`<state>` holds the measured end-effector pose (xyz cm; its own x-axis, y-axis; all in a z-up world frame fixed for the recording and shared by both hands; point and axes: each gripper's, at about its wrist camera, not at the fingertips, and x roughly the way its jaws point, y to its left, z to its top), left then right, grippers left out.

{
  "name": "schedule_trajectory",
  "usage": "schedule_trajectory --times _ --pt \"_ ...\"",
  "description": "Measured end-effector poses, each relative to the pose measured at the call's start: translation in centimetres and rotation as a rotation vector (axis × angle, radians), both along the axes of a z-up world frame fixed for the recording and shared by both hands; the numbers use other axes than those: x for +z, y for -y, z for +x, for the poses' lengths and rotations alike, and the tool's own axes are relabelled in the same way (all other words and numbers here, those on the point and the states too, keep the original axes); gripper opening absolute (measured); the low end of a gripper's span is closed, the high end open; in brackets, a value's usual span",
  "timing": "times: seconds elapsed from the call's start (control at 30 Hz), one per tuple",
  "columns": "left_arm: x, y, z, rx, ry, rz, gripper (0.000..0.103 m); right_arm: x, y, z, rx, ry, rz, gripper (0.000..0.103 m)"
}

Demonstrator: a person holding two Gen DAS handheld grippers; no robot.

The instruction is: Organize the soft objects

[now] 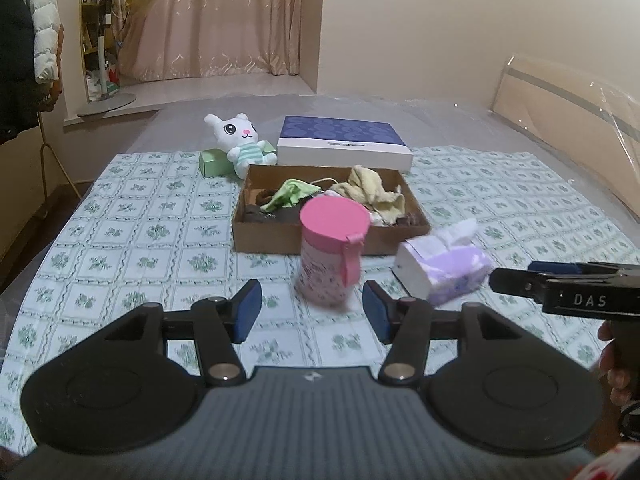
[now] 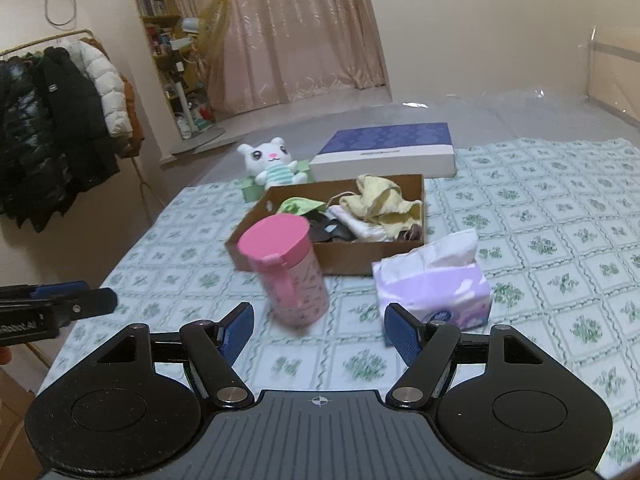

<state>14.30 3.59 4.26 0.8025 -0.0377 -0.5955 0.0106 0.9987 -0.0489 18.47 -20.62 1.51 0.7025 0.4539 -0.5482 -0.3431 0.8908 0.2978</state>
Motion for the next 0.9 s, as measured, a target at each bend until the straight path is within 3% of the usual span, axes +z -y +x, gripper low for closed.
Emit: schedule_trajectory --times 0.4,0.9 --pt "-1.3 3.0 -6.9 -0.012 -0.013 0.018 0.058 -0.3 0.3 -7.7 0.025 0.008 0.003 0.072" --pt "-4.1 3.9 -11.0 0.034 -0.046 0.043 0.059 -2.9 0.3 -12.3 0.05 -0.026 -0.055 0.072"
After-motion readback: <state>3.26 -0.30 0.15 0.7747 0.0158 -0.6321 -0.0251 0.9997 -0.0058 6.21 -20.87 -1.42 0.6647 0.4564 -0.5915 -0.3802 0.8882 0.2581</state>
